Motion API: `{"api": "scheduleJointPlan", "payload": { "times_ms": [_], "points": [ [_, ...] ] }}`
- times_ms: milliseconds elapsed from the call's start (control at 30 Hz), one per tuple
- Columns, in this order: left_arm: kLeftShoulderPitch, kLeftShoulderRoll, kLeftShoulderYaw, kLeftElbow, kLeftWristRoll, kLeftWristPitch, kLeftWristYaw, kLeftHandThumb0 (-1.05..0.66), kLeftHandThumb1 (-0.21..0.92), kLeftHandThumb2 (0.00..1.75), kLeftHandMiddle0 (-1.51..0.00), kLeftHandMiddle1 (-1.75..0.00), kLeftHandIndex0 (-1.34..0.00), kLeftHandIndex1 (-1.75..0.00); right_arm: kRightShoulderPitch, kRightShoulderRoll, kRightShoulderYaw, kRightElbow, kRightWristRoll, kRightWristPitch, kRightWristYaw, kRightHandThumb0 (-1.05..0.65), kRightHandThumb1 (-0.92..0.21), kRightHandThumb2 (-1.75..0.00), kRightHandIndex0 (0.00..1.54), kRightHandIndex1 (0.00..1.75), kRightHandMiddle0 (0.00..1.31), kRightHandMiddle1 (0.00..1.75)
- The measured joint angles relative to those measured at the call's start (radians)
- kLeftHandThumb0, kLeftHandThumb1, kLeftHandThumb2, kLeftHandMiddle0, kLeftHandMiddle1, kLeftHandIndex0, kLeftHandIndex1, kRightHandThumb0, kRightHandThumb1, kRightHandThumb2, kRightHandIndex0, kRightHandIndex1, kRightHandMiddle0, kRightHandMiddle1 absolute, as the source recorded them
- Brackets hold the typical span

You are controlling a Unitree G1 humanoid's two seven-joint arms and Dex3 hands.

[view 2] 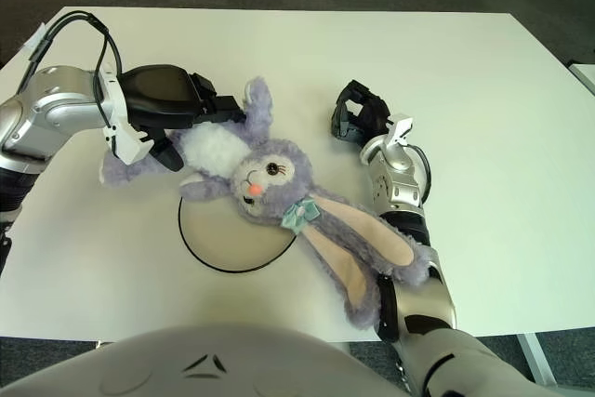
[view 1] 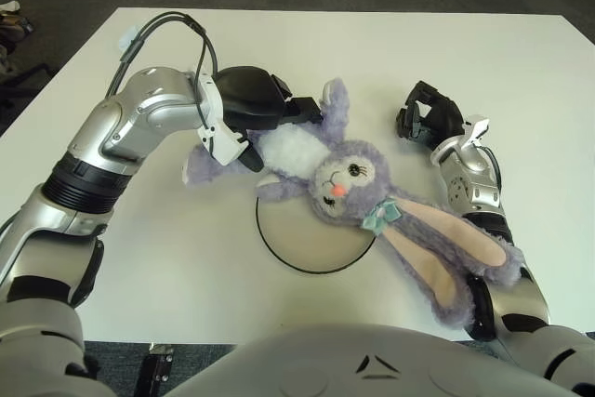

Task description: Put the doll into the plate.

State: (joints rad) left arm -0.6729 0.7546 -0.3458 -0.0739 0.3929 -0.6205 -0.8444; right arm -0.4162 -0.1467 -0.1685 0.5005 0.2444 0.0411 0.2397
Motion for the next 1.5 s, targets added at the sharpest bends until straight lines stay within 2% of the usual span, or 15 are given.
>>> {"api": "scheduleJointPlan", "payload": {
  "times_ms": [300,467,533,600,633,733,833,1000,1167,1500],
  "points": [
    [0.005,0.0,0.001,0.016,-0.018,-0.041,0.013,-0.61,0.51,0.88,-0.92,-1.75,0.0,-1.23,0.005,0.0,-0.001,-0.006,0.001,0.002,0.0,-0.49,-0.29,-1.35,1.07,1.75,0.63,1.75],
    [-0.006,-0.006,-0.005,0.07,-0.008,-0.124,0.047,-0.57,0.47,0.94,-0.9,-1.75,-0.02,-1.34,0.007,0.0,-0.001,-0.009,0.001,0.004,-0.001,-0.49,-0.29,-1.35,1.08,1.75,0.63,1.75],
    [-0.011,-0.009,-0.006,0.083,-0.01,-0.136,0.051,-0.54,0.44,0.98,-0.89,-1.75,-0.06,-1.43,0.007,0.0,-0.001,-0.01,0.001,0.006,-0.001,-0.49,-0.29,-1.35,1.08,1.75,0.63,1.75],
    [-0.014,-0.013,-0.008,0.092,-0.018,-0.14,0.051,-0.46,0.55,0.87,-0.89,-1.75,-0.24,-1.53,0.007,0.0,-0.001,-0.011,0.001,0.006,-0.001,-0.49,-0.29,-1.35,1.08,1.75,0.63,1.75],
    [-0.015,-0.015,-0.009,0.097,-0.026,-0.137,0.049,-0.44,0.56,0.88,-0.91,-1.75,-0.33,-1.56,0.007,0.0,0.0,-0.011,0.001,0.007,-0.001,-0.49,-0.29,-1.35,1.08,1.75,0.63,1.75],
    [-0.016,-0.024,-0.014,0.101,-0.058,-0.098,0.024,-0.42,0.53,0.96,-0.96,-1.75,-0.44,-1.64,0.007,0.001,0.0,-0.013,0.001,0.007,-0.002,-0.49,-0.29,-1.35,1.09,1.75,0.63,1.75],
    [-0.016,-0.031,-0.017,0.099,-0.082,-0.054,0.0,-0.42,0.5,1.02,-0.99,-1.75,-0.48,-1.68,0.006,0.001,0.0,-0.014,0.001,0.009,-0.003,-0.49,-0.29,-1.35,1.09,1.75,0.63,1.75],
    [-0.016,-0.044,-0.02,0.064,-0.084,0.028,-0.025,-0.43,0.46,1.12,-1.02,-1.75,-0.49,-1.73,0.007,0.001,-0.001,-0.015,0.001,0.013,-0.003,-0.49,-0.29,-1.35,1.09,1.75,0.63,1.75],
    [-0.016,-0.058,-0.02,-0.003,-0.078,0.119,-0.05,-0.43,0.45,1.13,-1.04,-1.75,-0.49,-1.74,0.006,0.001,-0.001,-0.015,0.001,0.015,-0.003,-0.49,-0.29,-1.35,1.08,1.75,0.63,1.75],
    [-0.016,-0.058,-0.016,-0.058,0.002,0.165,-0.05,-0.42,0.5,1.08,-1.18,-1.75,-0.46,-1.75,0.004,0.003,0.0,-0.015,0.0,0.015,-0.007,-0.49,-0.29,-1.35,1.08,1.75,0.63,1.75]
  ]
}}
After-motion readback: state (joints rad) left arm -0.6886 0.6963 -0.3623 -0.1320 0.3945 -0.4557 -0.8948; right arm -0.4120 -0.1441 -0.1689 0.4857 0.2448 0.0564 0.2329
